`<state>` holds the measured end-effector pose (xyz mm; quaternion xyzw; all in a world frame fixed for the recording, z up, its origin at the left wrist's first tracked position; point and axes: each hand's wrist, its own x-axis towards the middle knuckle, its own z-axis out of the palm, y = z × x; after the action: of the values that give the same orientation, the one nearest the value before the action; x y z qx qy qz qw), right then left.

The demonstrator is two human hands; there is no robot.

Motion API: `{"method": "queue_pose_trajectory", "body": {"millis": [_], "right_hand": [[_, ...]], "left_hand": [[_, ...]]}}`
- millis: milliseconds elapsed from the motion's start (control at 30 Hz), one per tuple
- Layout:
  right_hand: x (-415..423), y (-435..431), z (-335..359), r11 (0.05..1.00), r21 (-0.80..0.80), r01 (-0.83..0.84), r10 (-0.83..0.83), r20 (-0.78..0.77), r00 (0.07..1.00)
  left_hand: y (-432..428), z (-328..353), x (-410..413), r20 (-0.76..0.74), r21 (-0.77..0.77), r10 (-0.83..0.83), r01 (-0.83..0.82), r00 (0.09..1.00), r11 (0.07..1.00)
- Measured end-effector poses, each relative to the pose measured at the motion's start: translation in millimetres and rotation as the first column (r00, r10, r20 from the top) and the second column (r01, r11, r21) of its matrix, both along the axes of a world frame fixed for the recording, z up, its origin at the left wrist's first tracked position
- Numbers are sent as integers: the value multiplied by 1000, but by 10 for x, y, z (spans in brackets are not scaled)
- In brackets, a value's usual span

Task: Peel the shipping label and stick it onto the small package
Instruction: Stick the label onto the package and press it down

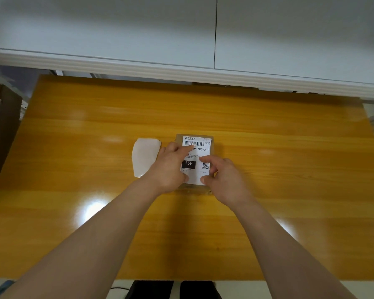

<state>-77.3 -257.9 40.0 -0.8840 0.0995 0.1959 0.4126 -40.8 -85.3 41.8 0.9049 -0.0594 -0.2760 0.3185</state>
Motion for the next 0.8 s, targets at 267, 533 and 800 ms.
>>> {"method": "queue_pose_trajectory", "body": {"millis": [267, 533, 800], "right_hand": [[2, 97, 18, 995, -96, -31, 35, 43, 998], [51, 195, 101, 953, -270, -139, 172, 101, 980], [248, 226, 142, 919, -357, -165, 202, 70, 977]], "left_hand": [[43, 13, -11, -4, 21, -72, 72, 997, 997], [8, 26, -16, 109, 86, -127, 117, 986, 989], [-64, 90, 82, 296, 329, -269, 167, 917, 929]]}}
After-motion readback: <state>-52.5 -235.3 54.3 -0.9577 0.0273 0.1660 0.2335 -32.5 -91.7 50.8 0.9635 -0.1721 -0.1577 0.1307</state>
